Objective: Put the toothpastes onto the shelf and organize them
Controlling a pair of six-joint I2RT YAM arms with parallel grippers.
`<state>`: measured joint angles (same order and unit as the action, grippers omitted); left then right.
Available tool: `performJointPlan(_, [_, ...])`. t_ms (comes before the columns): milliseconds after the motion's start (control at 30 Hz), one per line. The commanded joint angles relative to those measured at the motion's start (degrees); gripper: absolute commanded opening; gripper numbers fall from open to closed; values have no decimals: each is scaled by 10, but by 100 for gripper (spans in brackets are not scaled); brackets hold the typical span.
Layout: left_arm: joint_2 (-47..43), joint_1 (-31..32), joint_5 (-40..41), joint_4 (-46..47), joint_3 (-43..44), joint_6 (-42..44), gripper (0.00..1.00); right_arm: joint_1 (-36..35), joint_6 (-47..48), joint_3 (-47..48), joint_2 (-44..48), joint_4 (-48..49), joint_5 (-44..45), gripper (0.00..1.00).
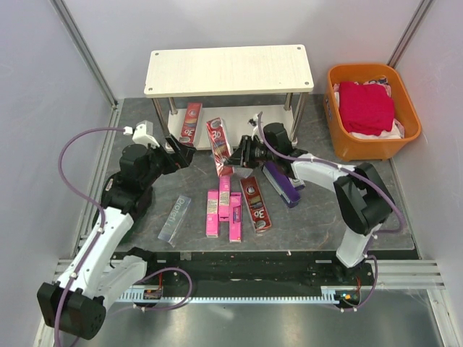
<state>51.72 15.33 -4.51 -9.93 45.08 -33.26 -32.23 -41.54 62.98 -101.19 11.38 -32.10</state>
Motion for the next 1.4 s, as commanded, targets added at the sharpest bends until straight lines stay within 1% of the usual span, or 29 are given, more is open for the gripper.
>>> performJointPlan(0, [-42,-3,42,-13,-10,31,100,3,-38,88,-48,62,12,13])
performJointPlan(133, [-51,-3,43,-22,-8,33,100,7,-69,144,-119,67,23,13])
performJointPlan(267, [-55,-3,42,-32,-7,33,100,10,-102,210,-170,71,35,12])
performJointPlan(433, [-65,-2,42,-35,-7,33,100,15,-129,292,-232,45,54,11])
performJointPlan(733, [-78,-2,42,-47,-7,29,100,18,-187,400,-326,-2,65,12])
performJointPlan(800, [-82,-3,55,-48,-8,28,100,18,-199,411,-340,-1,66,12])
performJointPlan(1033, [-90,-2,56,-53,-7,28,100,13,-224,457,-386,-4,34,13])
performJointPlan(1133, [-89,-2,55,-54,-8,27,100,13,-228,460,-395,-2,30,15])
performJointPlan(1233, [-88,-3,52,-54,-8,27,100,12,-229,481,-411,-11,12,19])
performJointPlan(1267, [-88,-3,51,-54,-8,27,100,13,-228,486,-413,-13,9,23])
performJointPlan(1367, [-87,-2,50,-54,-10,27,100,14,-219,479,-410,-22,5,29])
